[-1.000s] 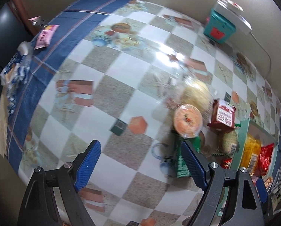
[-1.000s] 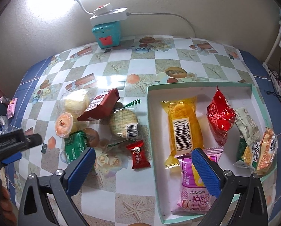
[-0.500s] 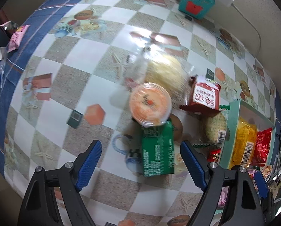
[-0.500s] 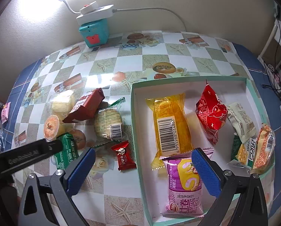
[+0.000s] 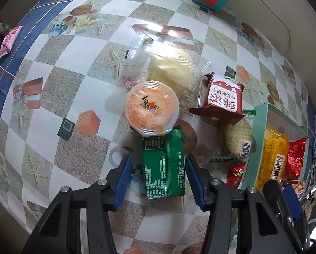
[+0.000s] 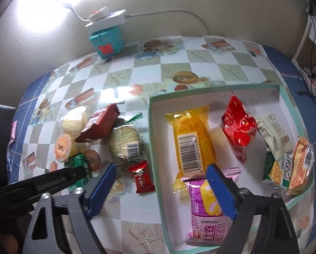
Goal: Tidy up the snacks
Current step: 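Grasp the green snack pack with the left tool while the right grasps the red candy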
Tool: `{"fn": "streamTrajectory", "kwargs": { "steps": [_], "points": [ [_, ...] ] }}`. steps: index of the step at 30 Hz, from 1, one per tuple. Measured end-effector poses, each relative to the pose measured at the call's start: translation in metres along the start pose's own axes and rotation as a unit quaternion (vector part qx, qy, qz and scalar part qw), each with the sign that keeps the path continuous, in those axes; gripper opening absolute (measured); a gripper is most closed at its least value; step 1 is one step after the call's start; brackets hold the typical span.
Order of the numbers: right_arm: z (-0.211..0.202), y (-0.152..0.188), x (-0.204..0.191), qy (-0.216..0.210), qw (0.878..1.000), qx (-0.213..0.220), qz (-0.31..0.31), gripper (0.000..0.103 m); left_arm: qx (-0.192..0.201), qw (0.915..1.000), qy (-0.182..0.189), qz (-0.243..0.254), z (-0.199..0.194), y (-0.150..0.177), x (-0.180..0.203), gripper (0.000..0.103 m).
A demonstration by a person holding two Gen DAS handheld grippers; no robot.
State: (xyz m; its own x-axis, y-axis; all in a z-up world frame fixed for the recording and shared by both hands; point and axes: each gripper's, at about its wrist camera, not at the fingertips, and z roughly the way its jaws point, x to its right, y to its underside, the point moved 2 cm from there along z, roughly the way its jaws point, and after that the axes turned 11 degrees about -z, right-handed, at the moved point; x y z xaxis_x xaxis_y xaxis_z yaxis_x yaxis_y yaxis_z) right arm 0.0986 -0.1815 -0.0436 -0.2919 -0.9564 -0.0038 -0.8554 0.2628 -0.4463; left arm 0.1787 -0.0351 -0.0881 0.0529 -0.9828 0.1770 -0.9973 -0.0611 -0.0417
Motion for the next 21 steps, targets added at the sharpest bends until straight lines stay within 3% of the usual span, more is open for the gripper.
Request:
{"fn": "streamTrajectory", "kwargs": {
  "steps": [7, 18, 21],
  "points": [
    [-0.009, -0.005, -0.016, -0.023, 0.999, 0.025, -0.039, 0.076, -0.001, 0.9999, -0.001, -0.016, 0.002, -0.002, -0.009, 0.052],
    [0.021, 0.007, -0.021, -0.066, 0.997, -0.026, -0.033, 0.055, -0.008, 0.9989, 0.000, -0.046, 0.005, -0.012, -0.038, 0.052],
    [0.027, 0.009, -0.022, -0.070, 0.997, -0.033, -0.031, 0.055, -0.009, 0.9988, 0.003, -0.048, 0.005, -0.014, -0.045, 0.052]
  ]
}}
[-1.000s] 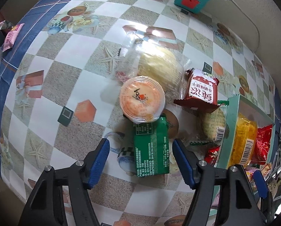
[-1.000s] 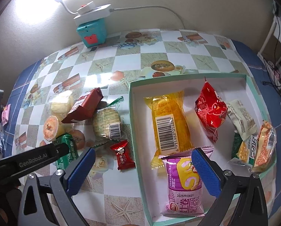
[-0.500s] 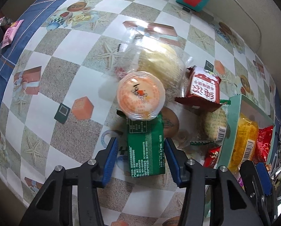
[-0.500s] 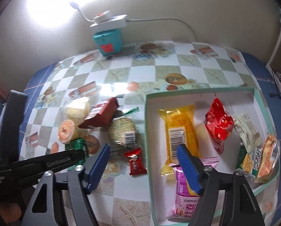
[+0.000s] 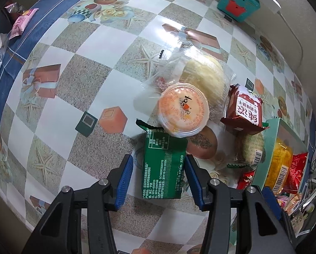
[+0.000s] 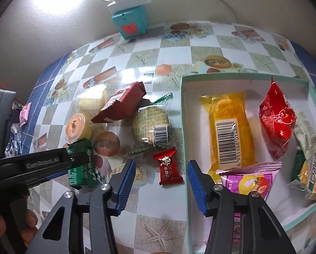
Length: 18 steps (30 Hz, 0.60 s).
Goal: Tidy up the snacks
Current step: 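Grasp the green snack pack with the left tool while the right grasps the red candy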
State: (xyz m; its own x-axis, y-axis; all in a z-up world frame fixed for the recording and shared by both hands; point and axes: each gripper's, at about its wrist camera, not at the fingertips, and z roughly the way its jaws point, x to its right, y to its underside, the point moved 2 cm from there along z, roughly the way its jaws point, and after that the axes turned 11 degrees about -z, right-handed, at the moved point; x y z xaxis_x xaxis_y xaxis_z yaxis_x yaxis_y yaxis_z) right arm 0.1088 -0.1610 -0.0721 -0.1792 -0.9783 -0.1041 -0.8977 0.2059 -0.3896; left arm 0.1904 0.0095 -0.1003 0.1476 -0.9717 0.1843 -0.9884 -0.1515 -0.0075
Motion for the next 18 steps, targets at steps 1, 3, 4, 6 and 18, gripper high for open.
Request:
{"fn": "streamTrajectory", "kwargs": {
  "steps": [1, 3, 4, 6, 18],
  "points": [
    [0.001, 0.000, 0.000, 0.001, 1.000, -0.001, -0.001, 0.054, -0.001, 1.0000, 0.002, -0.001, 0.000, -0.001, -0.001, 0.052],
    [0.003, 0.001, -0.001, 0.005, 1.000, -0.004, -0.002, 0.053, -0.003, 1.0000, 0.005, -0.002, 0.000, -0.002, -0.005, 0.052],
    [0.005, 0.001, -0.001, 0.007, 1.000, -0.005, -0.001, 0.053, -0.004, 1.0000, 0.006, -0.003, -0.001, -0.004, -0.009, 0.052],
    [0.006, 0.000, 0.000, 0.007, 1.000, -0.006, 0.001, 0.052, -0.006, 0.9999, 0.009, -0.004, 0.000, -0.007, -0.012, 0.052],
    [0.000, -0.005, -0.004, 0.019, 1.000, 0.000, -0.007, 0.047, -0.007, 0.9998, 0.014, -0.015, -0.005, -0.016, -0.024, 0.052]
  ]
}}
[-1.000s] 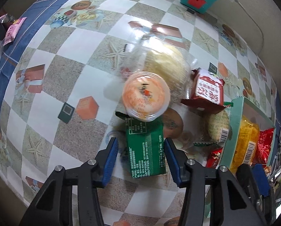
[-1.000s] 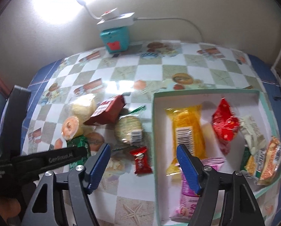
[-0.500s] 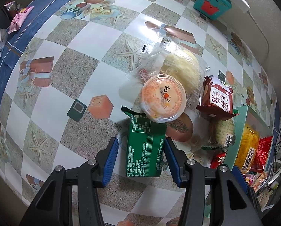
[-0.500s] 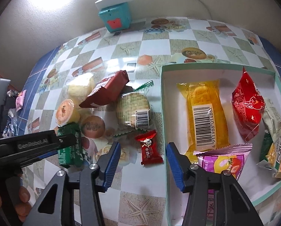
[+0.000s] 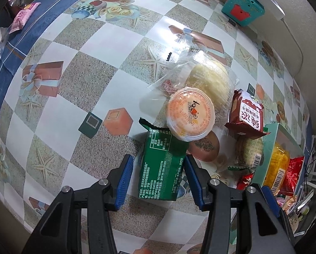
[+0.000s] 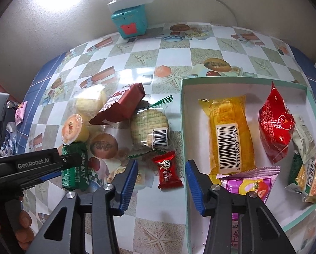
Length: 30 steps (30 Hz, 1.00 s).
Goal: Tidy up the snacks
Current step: 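Grasp the green snack pack with the left tool while the right grasps the red candy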
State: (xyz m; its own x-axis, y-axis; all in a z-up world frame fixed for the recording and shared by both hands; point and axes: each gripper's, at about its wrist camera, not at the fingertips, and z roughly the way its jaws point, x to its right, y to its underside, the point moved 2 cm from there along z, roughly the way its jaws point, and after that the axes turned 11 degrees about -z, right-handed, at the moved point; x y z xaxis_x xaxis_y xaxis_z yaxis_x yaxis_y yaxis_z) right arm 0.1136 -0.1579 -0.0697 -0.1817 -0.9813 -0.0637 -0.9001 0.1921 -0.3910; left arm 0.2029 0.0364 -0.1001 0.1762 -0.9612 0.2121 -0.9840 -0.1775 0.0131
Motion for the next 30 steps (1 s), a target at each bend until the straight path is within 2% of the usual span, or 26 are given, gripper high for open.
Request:
{"fn": "streamTrajectory", "kwargs": {
  "steps": [6, 15, 30],
  "points": [
    [-0.005, -0.003, -0.007, 0.000, 1.000, 0.008, -0.013, 0.047, -0.002, 1.0000, 0.002, -0.004, 0.001, -0.004, -0.005, 0.052],
    [0.011, 0.001, -0.012, 0.007, 1.000, -0.012, -0.021, 0.044, -0.003, 0.9999, 0.005, -0.011, -0.001, -0.005, -0.008, 0.052],
    [0.023, 0.000, -0.021, 0.036, 0.998, -0.016, -0.053, 0.040, -0.003, 0.9998, 0.005, -0.018, -0.002, -0.005, -0.010, 0.052]
  ]
}}
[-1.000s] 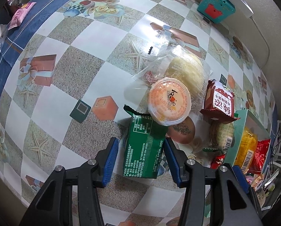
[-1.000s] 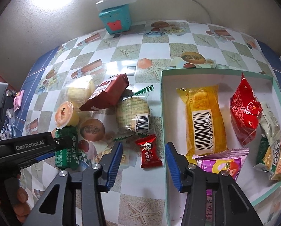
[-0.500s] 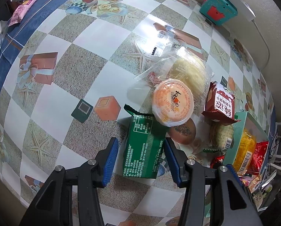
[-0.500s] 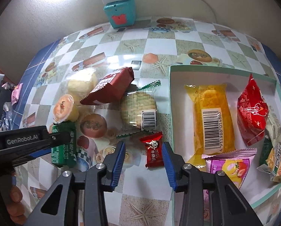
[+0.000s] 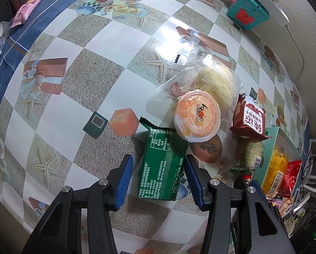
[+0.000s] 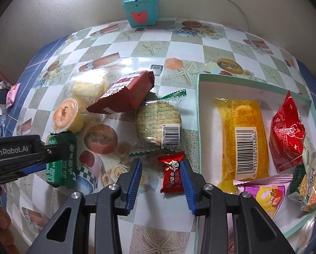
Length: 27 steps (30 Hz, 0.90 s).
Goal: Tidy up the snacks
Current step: 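Grasp the green snack pack with the left tool while the right grasps the red candy, then lift the green pack with the left tool while the right lifts the red candy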
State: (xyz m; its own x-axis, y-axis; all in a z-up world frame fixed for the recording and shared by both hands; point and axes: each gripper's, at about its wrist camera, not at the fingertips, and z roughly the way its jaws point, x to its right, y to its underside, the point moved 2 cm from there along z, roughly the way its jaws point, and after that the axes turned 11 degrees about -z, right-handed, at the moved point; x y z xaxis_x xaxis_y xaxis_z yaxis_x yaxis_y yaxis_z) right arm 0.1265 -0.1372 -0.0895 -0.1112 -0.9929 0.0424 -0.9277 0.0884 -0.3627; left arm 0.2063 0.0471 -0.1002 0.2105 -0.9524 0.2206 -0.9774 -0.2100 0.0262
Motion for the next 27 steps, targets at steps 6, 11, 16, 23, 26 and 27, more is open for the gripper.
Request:
{"fn": "streamTrajectory", "kwargs": {
  "steps": [6, 11, 16, 23, 26, 27],
  "points": [
    [0.0002, -0.0001, -0.0029, -0.009, 1.000, -0.002, -0.005, 0.040, 0.000, 1.0000, 0.000, -0.001, 0.0002, -0.0002, 0.0003, 0.052],
    [-0.0003, -0.0005, -0.0074, -0.020, 1.000, -0.001, -0.009, 0.038, 0.000, 1.0000, 0.001, -0.002, 0.0002, -0.0002, 0.0005, 0.052],
    [0.0028, 0.0002, -0.0050, -0.014, 1.000, -0.007, -0.003, 0.033, 0.001, 1.0000, 0.000, -0.001, 0.0005, -0.0004, 0.0003, 0.052],
    [0.0077, 0.0020, -0.0024, -0.014, 1.000, -0.014, 0.003, 0.024, 0.001, 1.0000, -0.001, -0.001, 0.0008, -0.0004, 0.0008, 0.052],
    [0.0080, 0.0021, -0.0013, -0.012, 1.000, -0.014, 0.007, 0.021, 0.005, 1.0000, -0.005, 0.000, 0.0009, 0.0010, 0.0027, 0.052],
    [0.0081, 0.0025, -0.0009, -0.012, 1.000, -0.014, 0.009, 0.021, 0.005, 1.0000, -0.006, 0.001, 0.0009, 0.0016, 0.0036, 0.048]
  ]
}}
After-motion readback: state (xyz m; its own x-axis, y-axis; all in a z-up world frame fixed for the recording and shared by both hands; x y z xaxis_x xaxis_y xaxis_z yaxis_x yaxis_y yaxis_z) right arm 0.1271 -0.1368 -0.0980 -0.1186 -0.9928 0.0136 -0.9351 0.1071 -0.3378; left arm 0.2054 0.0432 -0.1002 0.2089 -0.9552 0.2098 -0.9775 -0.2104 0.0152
